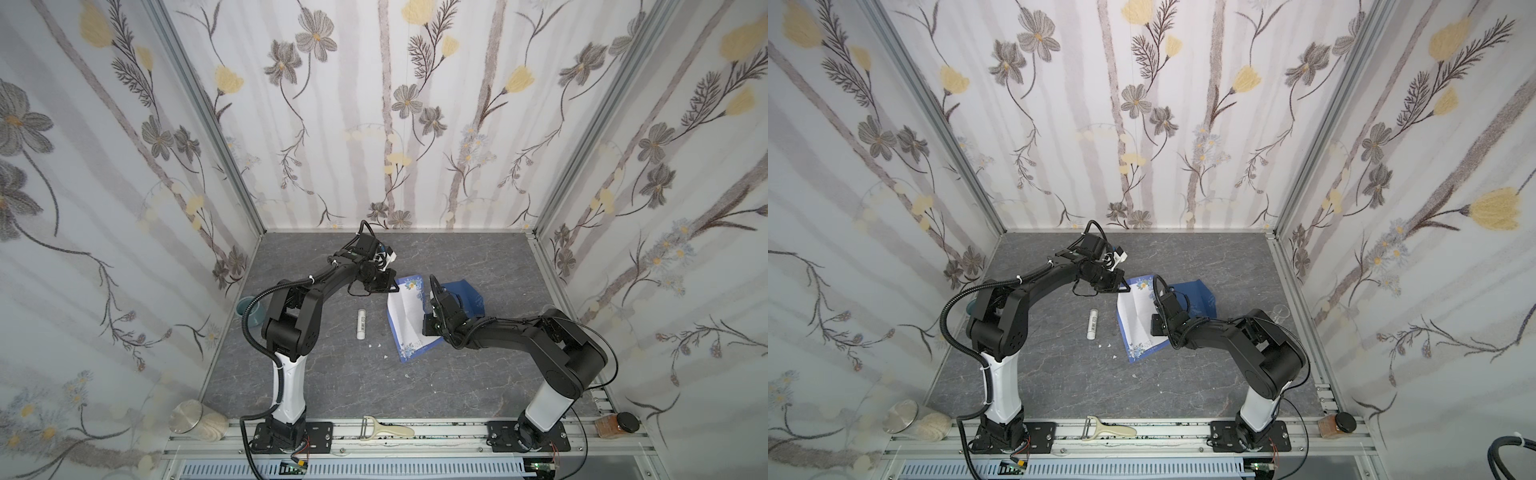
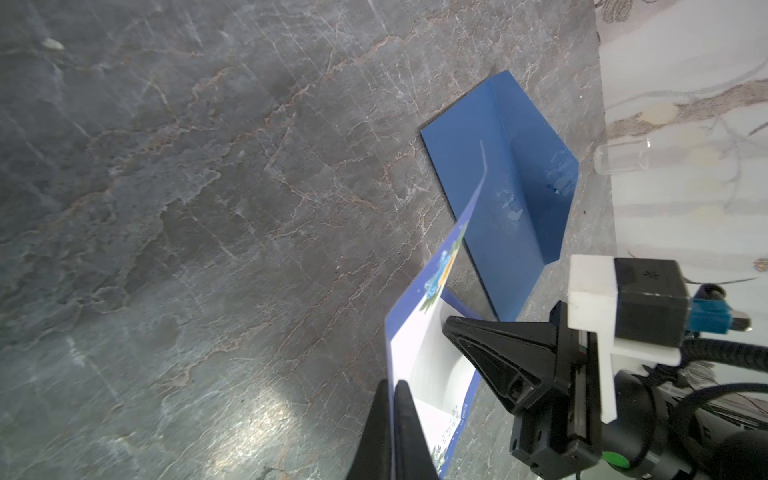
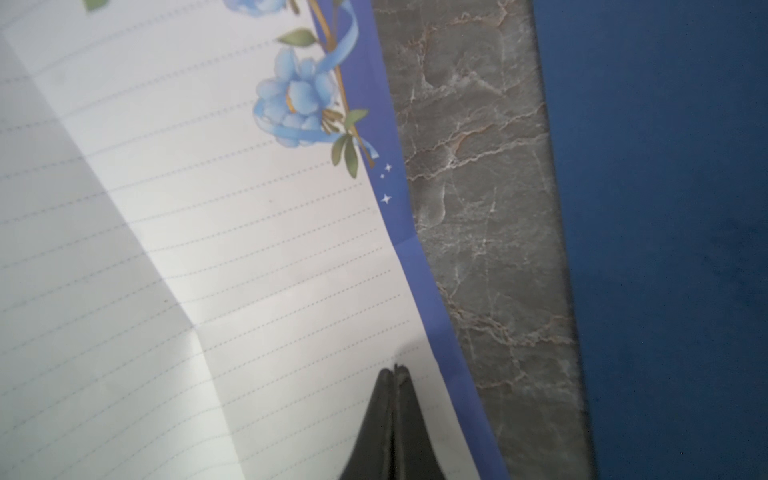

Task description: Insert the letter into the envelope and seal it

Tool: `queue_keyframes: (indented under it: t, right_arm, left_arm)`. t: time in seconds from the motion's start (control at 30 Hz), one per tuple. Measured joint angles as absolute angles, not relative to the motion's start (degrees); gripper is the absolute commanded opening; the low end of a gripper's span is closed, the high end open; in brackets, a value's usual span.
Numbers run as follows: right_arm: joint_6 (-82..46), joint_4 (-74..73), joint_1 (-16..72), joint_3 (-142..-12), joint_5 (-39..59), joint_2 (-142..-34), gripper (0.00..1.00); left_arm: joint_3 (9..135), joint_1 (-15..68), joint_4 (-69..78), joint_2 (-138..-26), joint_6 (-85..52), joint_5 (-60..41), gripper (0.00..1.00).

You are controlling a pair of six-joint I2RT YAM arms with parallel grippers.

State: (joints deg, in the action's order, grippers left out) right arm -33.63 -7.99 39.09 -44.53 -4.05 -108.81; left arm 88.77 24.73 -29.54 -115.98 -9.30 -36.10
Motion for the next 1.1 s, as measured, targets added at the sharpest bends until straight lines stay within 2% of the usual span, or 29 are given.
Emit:
queue_keyframes:
  t: [0.63, 1.1]
  right_arm:
    - [-35.51, -6.76, 39.16, -45.45, -4.82, -108.62, 0.00]
    - [-35.70, 4.38, 39.68, -40.56, -1.87, -97.06, 0.00]
  left_arm:
    - [86.65, 31.18, -30.26, -112.40, -6.22, -21.98, 0.00]
    - [87.20, 31.29, -30.22, -112.42, -5.93, -17.58, 0.00]
